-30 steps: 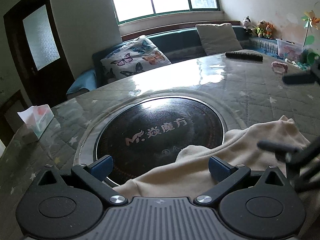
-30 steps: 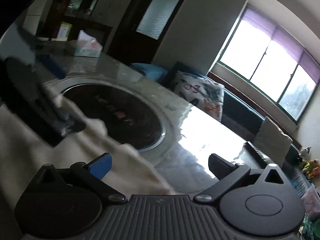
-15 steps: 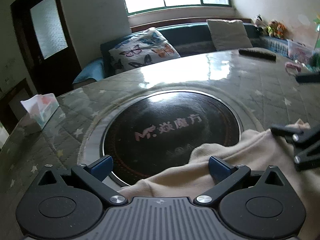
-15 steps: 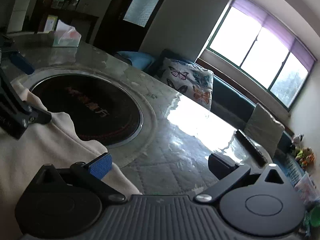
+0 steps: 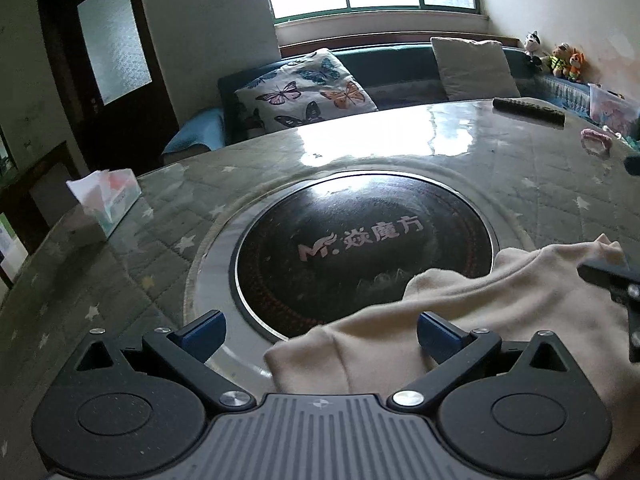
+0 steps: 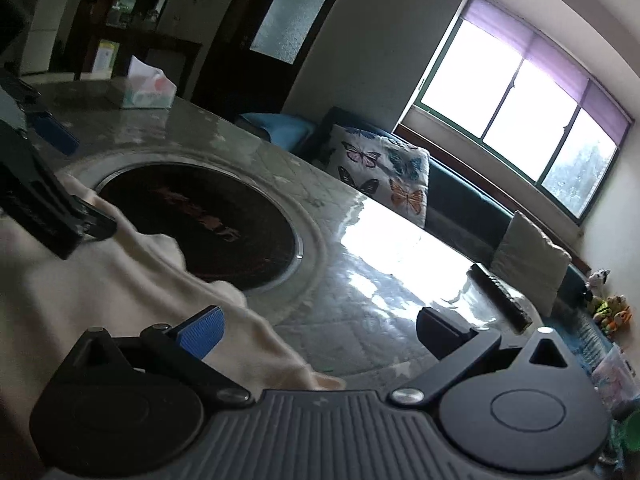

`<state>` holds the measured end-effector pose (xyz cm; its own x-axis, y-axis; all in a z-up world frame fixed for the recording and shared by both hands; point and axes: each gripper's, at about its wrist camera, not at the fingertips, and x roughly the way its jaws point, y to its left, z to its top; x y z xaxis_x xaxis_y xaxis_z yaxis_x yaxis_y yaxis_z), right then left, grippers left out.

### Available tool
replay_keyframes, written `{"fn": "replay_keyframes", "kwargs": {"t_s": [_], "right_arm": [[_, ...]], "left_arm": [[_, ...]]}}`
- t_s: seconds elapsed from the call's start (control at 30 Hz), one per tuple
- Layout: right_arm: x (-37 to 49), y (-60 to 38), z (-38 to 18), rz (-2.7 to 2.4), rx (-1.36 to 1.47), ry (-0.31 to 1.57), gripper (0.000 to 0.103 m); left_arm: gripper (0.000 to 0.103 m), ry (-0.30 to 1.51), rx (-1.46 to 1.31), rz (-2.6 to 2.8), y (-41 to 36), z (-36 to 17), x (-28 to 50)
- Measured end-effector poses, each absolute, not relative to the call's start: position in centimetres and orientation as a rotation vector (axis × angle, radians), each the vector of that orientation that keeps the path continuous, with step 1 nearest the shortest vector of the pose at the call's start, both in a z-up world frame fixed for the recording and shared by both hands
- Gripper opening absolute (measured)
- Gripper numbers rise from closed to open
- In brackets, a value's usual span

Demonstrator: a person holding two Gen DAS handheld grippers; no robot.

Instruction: Fold clothes

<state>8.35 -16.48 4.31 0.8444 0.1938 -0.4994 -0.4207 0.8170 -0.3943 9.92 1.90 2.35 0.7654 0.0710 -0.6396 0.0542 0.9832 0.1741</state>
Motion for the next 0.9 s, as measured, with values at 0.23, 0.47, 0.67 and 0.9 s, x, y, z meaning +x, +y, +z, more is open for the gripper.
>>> {"fn": "replay_keyframes", "kwargs": {"t_s": [0.23, 0.47, 0.67, 0.9], "right_arm": [[4.8, -14.5, 4.9, 0.472, -0.498, 0.464, 0.103], [2.6, -11.2, 5.3, 0.622, -0.521, 0.464, 0.103], [0.7, -8.3, 5.7, 0.751, -0.539, 0.465, 0.102], [-0.8, -4.7, 4.9, 0.865, -0.592, 0.480, 0.092]], "left_arm": [[0.103, 0.711, 0.163, 0.065, 4.2, 2.1, 8.3], [0.103, 0.695, 0.120, 0.080, 6.2, 2.6, 6.7], [0.103, 0.681, 0.021, 0.103, 9.0, 4.1, 5.5], [0.102, 0.694, -0.082, 0.082, 11.1, 4.5, 4.0]]}}
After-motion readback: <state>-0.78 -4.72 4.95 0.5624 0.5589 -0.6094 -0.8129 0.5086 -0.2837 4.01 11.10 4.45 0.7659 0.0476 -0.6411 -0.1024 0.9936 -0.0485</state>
